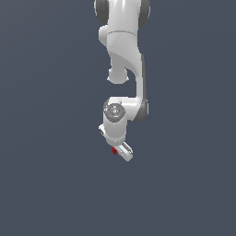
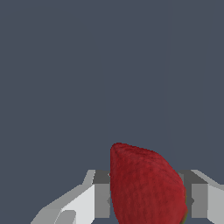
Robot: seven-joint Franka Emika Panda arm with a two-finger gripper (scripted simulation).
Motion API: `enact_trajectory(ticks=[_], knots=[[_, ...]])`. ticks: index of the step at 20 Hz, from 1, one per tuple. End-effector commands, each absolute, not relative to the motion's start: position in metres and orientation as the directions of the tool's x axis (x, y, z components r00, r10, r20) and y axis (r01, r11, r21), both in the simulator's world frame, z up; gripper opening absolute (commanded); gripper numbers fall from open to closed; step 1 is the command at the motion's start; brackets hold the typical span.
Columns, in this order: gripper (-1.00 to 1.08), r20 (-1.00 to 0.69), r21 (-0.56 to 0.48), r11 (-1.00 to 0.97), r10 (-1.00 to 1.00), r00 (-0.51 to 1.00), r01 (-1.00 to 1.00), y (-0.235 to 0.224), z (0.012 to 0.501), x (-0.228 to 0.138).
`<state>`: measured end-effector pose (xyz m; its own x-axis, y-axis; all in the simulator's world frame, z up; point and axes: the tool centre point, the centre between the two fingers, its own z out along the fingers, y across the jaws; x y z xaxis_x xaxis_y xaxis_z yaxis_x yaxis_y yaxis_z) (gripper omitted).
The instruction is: Pick up the object and move it to a goal position.
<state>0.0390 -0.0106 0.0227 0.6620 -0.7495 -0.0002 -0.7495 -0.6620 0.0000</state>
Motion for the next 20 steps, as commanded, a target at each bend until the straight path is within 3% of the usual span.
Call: enact_trajectory(ticks=[1,10,20], knots=[[-1.00,0.000,0.000,-0.662,-0.749,0.662,-0.749,-0.011,0.023,0.039],[-1.00,0.000,0.000,-0.662,-0.749,0.662,-0.749,0.002,0.042,0.039],[-1.00,0.000,0.000,-0.662,-0.750,0.662,-0.750,0.055,0.123,0.041]])
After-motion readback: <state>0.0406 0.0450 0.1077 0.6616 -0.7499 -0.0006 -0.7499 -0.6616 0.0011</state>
